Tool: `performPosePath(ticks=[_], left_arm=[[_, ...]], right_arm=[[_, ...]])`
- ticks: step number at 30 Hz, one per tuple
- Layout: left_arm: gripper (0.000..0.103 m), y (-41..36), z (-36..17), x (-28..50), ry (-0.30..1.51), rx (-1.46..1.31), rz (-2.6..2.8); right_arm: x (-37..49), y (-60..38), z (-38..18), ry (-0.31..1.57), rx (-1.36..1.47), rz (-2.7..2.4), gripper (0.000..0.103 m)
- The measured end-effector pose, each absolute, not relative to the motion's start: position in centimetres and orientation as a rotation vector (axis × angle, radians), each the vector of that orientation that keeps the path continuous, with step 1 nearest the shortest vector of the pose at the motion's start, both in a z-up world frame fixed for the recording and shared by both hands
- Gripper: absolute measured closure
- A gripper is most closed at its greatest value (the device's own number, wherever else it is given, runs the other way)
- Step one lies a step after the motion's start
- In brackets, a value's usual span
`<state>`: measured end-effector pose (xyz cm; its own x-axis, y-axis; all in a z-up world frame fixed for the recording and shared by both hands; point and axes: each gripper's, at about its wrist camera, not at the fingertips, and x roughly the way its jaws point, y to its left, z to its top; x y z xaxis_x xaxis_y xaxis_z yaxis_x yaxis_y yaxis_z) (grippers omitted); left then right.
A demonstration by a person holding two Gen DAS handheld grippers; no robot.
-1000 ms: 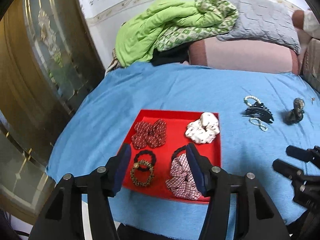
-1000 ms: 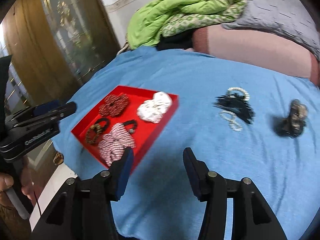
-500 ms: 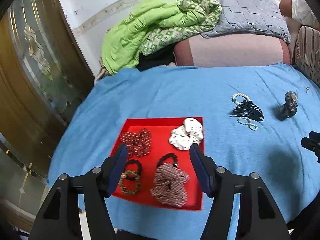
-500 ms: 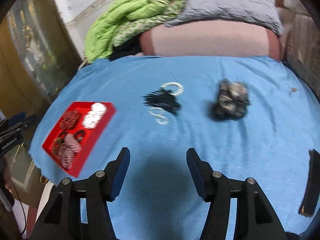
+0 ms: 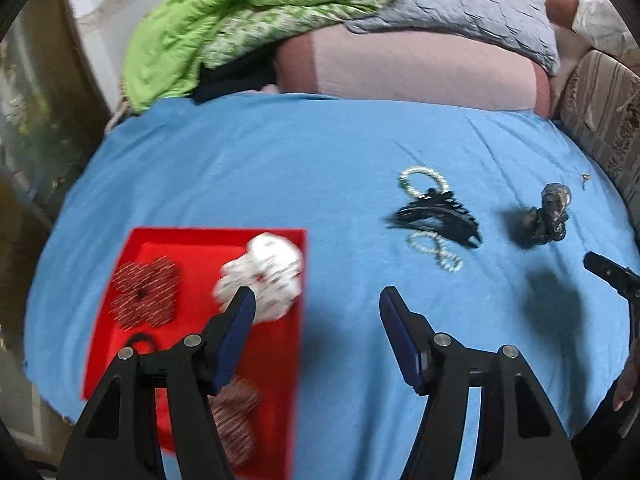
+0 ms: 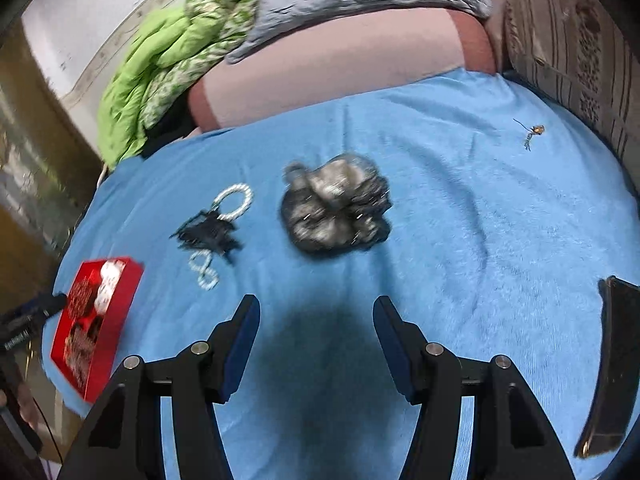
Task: Organize jewelry
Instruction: 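Grasp the grey sheer scrunchie with the right tool while the left tool grasps the pearl bracelet, then carry the grey scrunchie and pearl bracelet over the red tray with both tools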
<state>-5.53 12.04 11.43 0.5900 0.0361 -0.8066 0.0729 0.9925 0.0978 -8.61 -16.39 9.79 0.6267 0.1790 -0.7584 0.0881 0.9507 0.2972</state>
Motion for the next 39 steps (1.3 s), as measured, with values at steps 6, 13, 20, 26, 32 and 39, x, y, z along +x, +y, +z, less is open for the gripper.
performPosePath(ticks=[6, 13, 20, 26, 32, 39], left_arm=[[0.039, 9.2, 11.2, 0.2, 0.932, 0.127, -0.080], [0.039, 6.3, 8.6, 9.1, 0.980, 0.108, -0.147], [0.039, 3.7, 4.0, 15.0, 1.063, 0.116, -0.202], [0.040, 1.9, 1.6, 16.6, 1.087, 0.183, -0.257], [0.052, 1.3, 0.3, 16.7, 1.078, 0.210, -0.264], [0.094, 0.3, 0.9, 16.1, 1.076, 0.219, -0.306]], right_arm=[[-6.0, -18.2, 9.6, 0.856, 0.364, 0.031, 0.038], [-2.6, -18.5, 9.4, 0.819, 0.367, 0.037, 0.036], [-0.6, -18.1, 7.4, 0.829, 0.362, 0.054, 0.036], [0.2, -18.3, 6.5, 0.835, 0.365, 0.076, 0.035], [0.8, -18.2, 5.8, 0.850, 0.375, 0.083, 0.034], [1.0, -18.5, 5.7, 0.857, 0.433, 0.115, 0.077]])
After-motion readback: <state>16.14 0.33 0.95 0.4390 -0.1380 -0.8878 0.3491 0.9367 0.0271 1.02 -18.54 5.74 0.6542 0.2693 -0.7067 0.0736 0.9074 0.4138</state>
